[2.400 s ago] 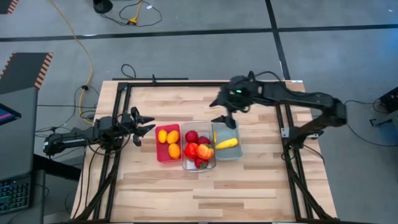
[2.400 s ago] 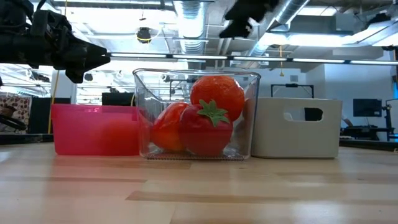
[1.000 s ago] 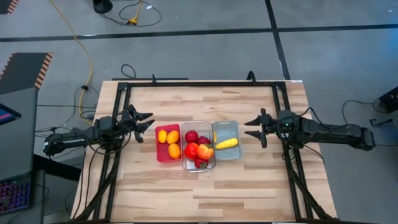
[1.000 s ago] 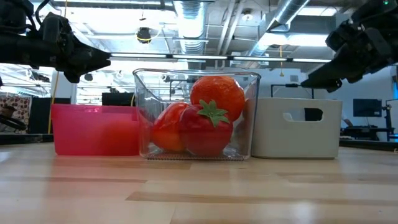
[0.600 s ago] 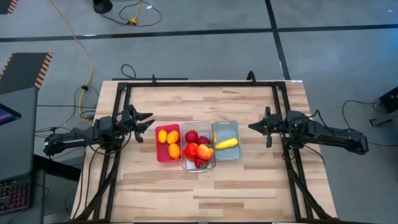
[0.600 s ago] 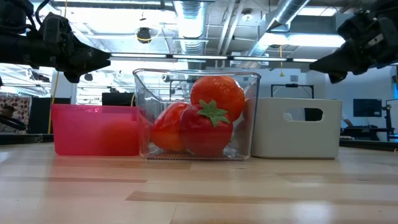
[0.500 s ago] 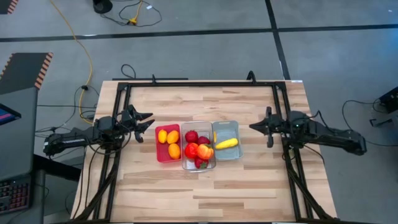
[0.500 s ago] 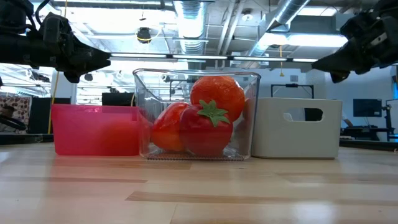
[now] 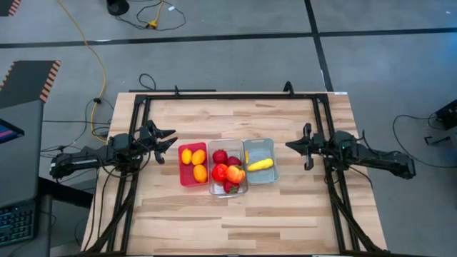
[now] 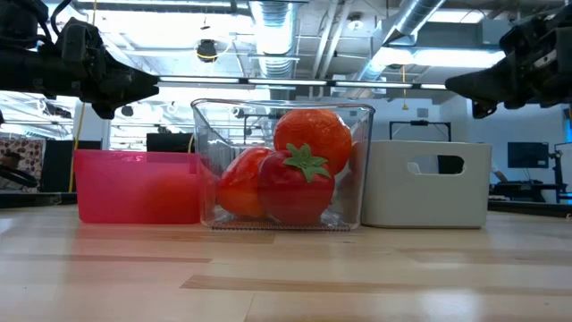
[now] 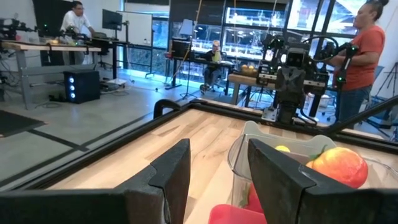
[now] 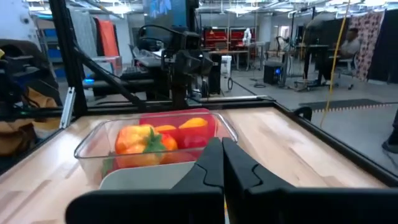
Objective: Sort produce into baskets
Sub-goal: Return to Home Position
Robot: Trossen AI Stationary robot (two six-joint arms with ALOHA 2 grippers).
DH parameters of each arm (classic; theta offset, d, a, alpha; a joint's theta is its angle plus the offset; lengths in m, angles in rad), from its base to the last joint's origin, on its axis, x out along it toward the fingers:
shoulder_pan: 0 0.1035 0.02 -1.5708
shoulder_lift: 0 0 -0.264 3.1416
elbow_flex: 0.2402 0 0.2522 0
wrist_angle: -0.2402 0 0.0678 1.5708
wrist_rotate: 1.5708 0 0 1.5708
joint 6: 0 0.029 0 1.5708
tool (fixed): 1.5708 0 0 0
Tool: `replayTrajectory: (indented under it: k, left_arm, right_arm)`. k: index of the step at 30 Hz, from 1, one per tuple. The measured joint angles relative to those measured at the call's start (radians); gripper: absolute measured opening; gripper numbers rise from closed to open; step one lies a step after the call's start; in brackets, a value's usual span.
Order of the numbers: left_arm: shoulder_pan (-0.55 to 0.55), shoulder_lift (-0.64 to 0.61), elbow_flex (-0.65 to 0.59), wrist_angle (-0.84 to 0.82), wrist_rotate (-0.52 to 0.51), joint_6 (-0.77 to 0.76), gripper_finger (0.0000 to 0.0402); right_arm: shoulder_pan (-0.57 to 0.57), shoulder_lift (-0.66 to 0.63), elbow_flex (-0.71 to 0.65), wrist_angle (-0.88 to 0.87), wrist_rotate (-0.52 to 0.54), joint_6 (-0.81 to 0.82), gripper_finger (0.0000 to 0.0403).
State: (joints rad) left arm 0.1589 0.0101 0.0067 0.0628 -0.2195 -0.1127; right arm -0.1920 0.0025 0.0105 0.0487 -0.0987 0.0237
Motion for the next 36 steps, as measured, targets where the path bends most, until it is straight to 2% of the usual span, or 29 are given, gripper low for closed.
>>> replayTrajectory:
  k: [3, 7, 10, 16, 24, 36]
  left_arm:
    - [0.0, 0.0, 0.0, 0.0, 0.004, 0.007, 0.0147]
    - [0.0, 0.0, 0.0, 0.0, 0.004, 0.027, 0.0147]
    - [0.0, 0.0, 0.0, 0.0, 0.003, 0.053, 0.0147]
    - [0.0, 0.0, 0.0, 0.0, 0.003, 0.111, 0.0147]
    - [0.0, 0.0, 0.0, -0.001, 0.017, 0.175, 0.0147]
    - [0.0, 0.0, 0.0, -0.004, 0.031, 0.181, 0.0147]
  right_arm:
    - [0.0, -0.001, 0.0, 0.0, 0.012, -0.024, 0.0021]
    - [0.0, 0.0, 0.0, -0.026, 0.094, -0.03, 0.0038]
    - [0.0, 0.005, 0.001, -0.032, 0.12, -0.047, 0.0035]
    - [0.0, 0.004, 0.001, -0.037, 0.122, -0.051, 0.0024]
    - [0.0, 0.004, 0.0, -0.04, 0.123, -0.051, 0.0057]
    - [0.0, 0.004, 0.0, -0.041, 0.124, -0.051, 0.006]
